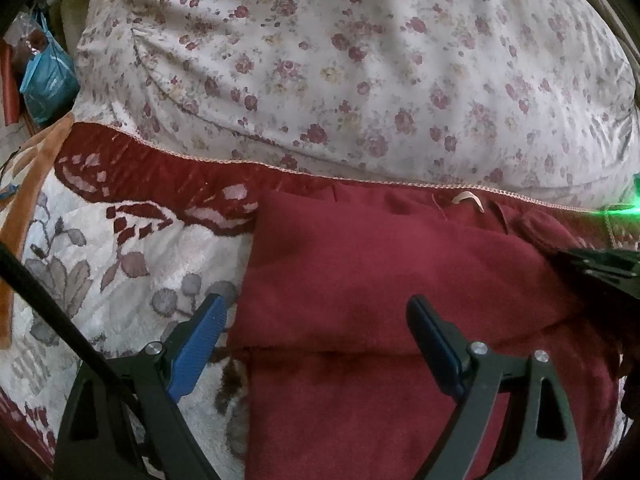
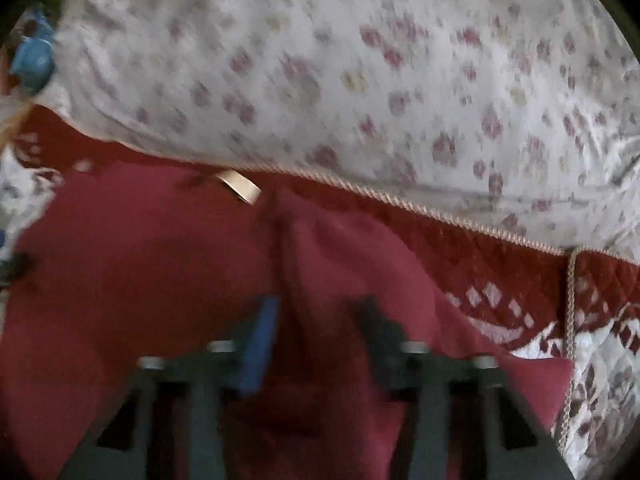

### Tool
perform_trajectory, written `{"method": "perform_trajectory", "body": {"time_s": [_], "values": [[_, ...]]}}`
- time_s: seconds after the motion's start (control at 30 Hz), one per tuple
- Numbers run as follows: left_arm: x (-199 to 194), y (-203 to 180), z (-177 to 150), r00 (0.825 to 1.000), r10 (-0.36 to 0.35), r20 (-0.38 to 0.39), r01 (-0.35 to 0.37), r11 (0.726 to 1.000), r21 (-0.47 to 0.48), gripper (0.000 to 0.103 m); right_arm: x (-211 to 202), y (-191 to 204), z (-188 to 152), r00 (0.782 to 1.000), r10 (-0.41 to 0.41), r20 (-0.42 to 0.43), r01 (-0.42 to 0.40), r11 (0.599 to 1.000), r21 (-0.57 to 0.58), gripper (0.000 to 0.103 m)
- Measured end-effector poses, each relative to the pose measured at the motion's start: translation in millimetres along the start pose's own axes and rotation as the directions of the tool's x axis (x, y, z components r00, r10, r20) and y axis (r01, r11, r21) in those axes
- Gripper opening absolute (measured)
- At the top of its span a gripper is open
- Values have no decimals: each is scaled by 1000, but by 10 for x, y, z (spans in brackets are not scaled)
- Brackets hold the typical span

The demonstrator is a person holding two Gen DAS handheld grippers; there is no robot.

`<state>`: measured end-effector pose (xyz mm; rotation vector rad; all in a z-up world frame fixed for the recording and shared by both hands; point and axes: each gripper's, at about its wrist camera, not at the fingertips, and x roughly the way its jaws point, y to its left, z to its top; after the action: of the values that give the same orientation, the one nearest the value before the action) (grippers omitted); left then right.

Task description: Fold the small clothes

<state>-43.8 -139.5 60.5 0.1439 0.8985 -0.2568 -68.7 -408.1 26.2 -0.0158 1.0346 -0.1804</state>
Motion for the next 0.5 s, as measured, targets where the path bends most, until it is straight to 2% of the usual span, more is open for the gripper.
{"method": "perform_trajectory", "body": {"time_s": [0.07,0.2,0.27,0.3,0.4,0.43,0.5], "values": [[-1,8,5,1000,3,2,-3,1000,1,91,6,-111,-10,1000,24,-4,-23,999,48,12],[-19,36,11,1000,3,5,-3,1000,-15,91,-380,-128,26,992,91,92,-99,992,84,12],[-36,56,17,1000,-1,8,1,1000,-24,91,-607,-36,63,974,172,144,-185,980,80,12],[-40,68,20,1000,0,9,0,1000,-27,91,-745,60,85,958,227,176,-242,968,68,12],[-43,119,28,1000,-9,7,9,999,-46,91,-924,384,60,923,321,212,-333,943,22,13],[-38,142,31,1000,-17,3,17,998,-56,91,-897,519,33,910,364,196,-372,928,5,16],[-32,204,35,999,-42,-8,41,995,-87,91,-710,784,-76,896,434,99,-434,901,-19,37]]}}
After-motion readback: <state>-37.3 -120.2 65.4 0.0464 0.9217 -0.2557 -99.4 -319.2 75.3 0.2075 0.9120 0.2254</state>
